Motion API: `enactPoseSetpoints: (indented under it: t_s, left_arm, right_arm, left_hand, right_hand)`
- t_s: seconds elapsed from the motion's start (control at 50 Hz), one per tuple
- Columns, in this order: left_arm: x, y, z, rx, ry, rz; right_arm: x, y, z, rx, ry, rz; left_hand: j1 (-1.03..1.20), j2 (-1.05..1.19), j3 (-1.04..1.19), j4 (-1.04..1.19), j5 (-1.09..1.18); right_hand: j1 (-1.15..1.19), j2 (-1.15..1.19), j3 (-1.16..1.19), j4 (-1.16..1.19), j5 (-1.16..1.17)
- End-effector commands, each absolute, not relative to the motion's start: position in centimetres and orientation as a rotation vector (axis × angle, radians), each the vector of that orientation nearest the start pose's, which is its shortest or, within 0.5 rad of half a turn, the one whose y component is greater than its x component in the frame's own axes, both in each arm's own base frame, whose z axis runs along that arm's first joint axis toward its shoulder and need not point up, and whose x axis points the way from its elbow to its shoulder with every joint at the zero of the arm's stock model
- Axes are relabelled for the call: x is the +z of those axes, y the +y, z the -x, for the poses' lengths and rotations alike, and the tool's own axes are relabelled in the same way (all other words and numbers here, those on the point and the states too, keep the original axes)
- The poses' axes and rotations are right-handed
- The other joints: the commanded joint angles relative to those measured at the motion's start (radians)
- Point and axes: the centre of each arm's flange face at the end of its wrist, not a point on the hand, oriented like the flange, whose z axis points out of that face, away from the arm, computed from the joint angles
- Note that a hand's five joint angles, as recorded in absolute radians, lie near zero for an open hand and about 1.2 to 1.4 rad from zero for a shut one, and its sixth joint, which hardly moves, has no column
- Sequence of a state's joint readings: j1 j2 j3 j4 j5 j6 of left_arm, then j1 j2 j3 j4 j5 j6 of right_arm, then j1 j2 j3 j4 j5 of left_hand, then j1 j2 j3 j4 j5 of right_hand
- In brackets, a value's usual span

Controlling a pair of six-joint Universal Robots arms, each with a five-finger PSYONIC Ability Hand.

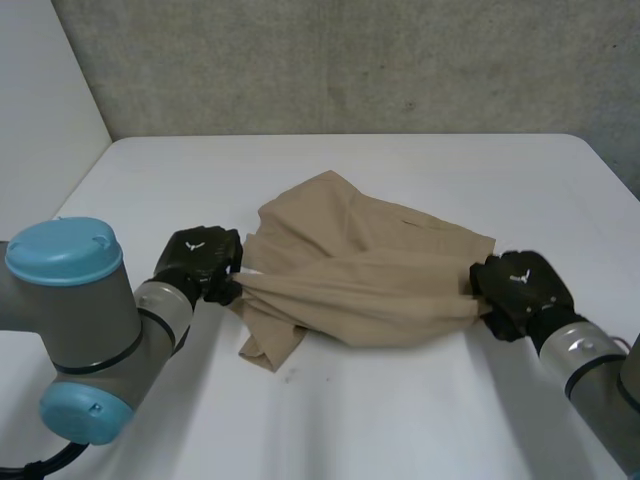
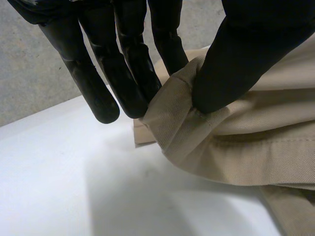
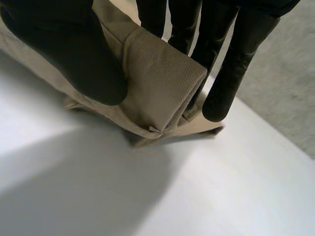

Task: Fold the shorts.

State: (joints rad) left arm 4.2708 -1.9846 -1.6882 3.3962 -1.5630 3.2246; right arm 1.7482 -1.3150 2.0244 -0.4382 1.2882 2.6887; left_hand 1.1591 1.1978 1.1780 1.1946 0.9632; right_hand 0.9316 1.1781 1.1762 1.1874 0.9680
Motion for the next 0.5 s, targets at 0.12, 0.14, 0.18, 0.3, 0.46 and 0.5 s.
enactPoseSetpoints:
  t_s: [0.12, 0.14, 0.18, 0.3, 0.46, 0.5]
  left_arm:
    - [28.9, -23.0, 25.5, -2.403, 2.318, -0.638]
    - [30.4, -22.6, 25.4, -2.461, 2.270, -0.623]
    - [33.6, -21.9, 24.9, -2.572, 2.166, -0.591]
    - [44.1, -18.1, 22.6, -2.837, 1.849, -0.451]
    - [48.6, -16.1, 21.4, -2.898, 1.753, -0.408]
    - [47.9, -16.7, 21.7, -2.867, 1.792, -0.422]
  right_arm:
    - [31.3, -24.5, -21.6, -2.360, 1.835, 0.936]
    - [32.0, -24.5, -21.7, -2.365, 1.827, 0.934]
    - [35.0, -24.2, -21.5, -2.410, 1.785, 0.918]
    - [42.7, -22.3, -20.8, -2.551, 1.661, 0.857]
    - [48.4, -20.0, -20.0, -2.650, 1.595, 0.793]
    - [47.4, -20.4, -20.2, -2.595, 1.653, 0.820]
  left_hand:
    - [0.237, 0.198, 0.218, 0.202, 0.259]
    - [0.237, 0.198, 0.218, 0.202, 0.259]
    - [0.237, 0.198, 0.218, 0.202, 0.259]
    - [0.237, 0.198, 0.218, 0.202, 0.259]
    - [0.237, 0.198, 0.218, 0.202, 0.259]
    - [0.237, 0.198, 0.218, 0.202, 0.259]
  right_hand:
    - [0.465, 0.218, 0.220, 0.209, 0.254]
    - [0.465, 0.218, 0.220, 0.209, 0.254]
    - [0.465, 0.218, 0.220, 0.209, 0.254]
    - [0.465, 0.218, 0.220, 0.209, 0.254]
    - [0.465, 0.218, 0.220, 0.209, 0.254]
    - [0.465, 0.218, 0.220, 0.209, 0.254]
